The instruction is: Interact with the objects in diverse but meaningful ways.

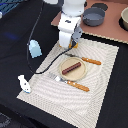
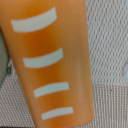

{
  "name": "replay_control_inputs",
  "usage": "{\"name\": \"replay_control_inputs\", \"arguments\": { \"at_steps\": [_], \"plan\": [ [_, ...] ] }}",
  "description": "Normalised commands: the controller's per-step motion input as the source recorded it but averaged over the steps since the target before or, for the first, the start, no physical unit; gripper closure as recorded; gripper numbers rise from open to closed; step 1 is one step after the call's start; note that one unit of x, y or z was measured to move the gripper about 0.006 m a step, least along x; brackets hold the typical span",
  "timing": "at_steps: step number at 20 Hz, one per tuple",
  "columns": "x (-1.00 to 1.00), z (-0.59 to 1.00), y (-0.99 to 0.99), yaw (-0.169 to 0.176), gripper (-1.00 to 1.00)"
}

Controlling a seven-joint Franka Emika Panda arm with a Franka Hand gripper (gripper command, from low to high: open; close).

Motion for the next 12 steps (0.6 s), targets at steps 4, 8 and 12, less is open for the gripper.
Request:
{"name": "replay_control_inputs", "arguments": {
  "at_steps": [4,8,12],
  "plan": [
    [0.0,-0.19,0.0,0.049,1.0],
    [0.0,-0.18,0.0,0.044,1.0],
    [0.0,-0.12,0.0,0.043,1.0]
  ]
}}
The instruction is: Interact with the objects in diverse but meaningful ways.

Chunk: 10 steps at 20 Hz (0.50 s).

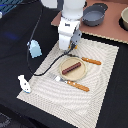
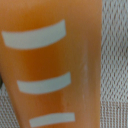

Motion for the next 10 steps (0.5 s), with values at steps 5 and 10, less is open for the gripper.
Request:
{"name": "replay_control_inputs", "arguments": {
  "at_steps": [5,10],
  "plan": [
    [0.14,0.23,0.05,0.033,1.0],
    [0.22,0.81,0.27,0.018,1.0]
  ]
}}
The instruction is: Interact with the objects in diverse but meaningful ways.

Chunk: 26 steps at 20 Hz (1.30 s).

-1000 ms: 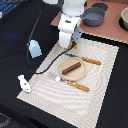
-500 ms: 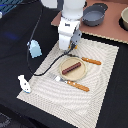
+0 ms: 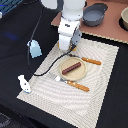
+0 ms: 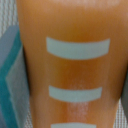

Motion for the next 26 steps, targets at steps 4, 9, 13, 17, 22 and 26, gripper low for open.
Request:
{"name": "replay_control_inputs", "arguments": {
  "at_steps": [4,9,13,17,22,26],
  "plan": [
    [0.11,1.0,0.34,0.012,1.0],
    [0.16,0.98,0.17,0.002,1.0],
    [0.08,0.61,-0.35,0.0,1.0],
    [0.08,0.29,-0.93,0.0,1.0],
    [0.22,0.19,-1.0,0.0,1.0],
    [0.25,0.18,-1.0,0.0,1.0]
  ]
}}
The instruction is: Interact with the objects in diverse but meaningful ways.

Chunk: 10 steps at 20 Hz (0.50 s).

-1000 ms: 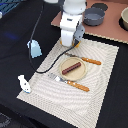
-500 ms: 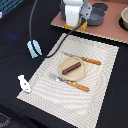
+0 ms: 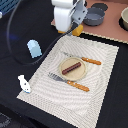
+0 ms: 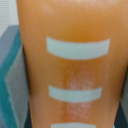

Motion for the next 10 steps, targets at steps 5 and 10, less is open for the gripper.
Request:
{"name": "replay_control_inputs", "arguments": {
  "at_steps": [5,10],
  "plan": [
    [0.5,0.3,-0.88,-0.002,1.0],
    [0.74,0.35,-0.7,-0.017,1.0]
  ]
}}
